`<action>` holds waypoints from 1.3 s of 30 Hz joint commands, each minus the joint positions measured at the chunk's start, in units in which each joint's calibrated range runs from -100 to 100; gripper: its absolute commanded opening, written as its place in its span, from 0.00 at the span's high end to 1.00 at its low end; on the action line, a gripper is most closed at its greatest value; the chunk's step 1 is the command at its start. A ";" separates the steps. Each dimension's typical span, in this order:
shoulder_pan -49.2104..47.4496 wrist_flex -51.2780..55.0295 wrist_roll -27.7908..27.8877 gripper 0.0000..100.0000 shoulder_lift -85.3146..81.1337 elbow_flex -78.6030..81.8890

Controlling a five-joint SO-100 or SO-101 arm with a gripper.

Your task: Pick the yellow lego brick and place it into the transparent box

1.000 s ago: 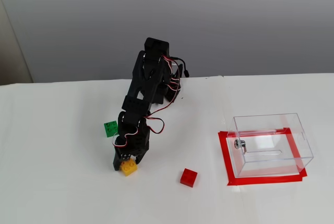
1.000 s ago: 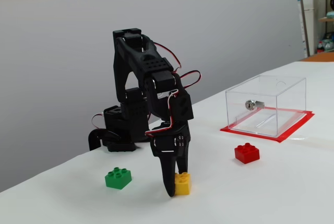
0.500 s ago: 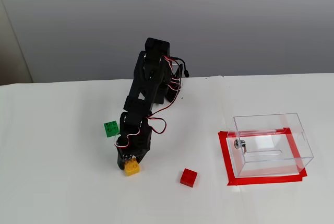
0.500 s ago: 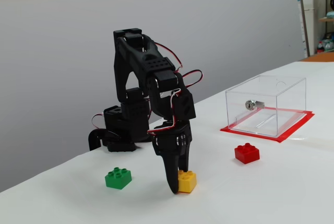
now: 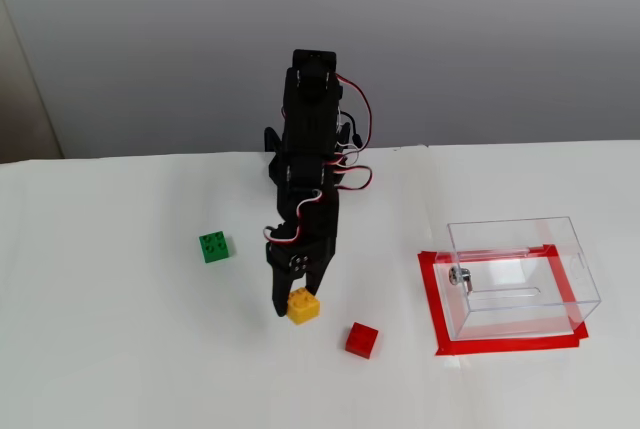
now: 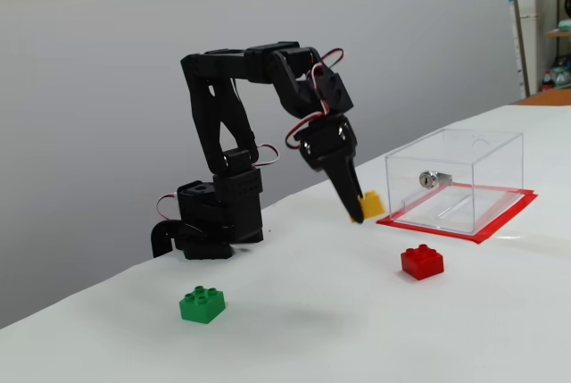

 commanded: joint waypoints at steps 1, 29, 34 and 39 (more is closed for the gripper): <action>-8.45 0.49 0.05 0.84 -9.23 -1.28; -60.79 -2.91 -2.82 0.84 -0.23 -15.29; -62.05 -2.91 -2.82 0.84 7.40 -22.89; -63.01 -2.91 -2.82 0.84 10.80 -26.05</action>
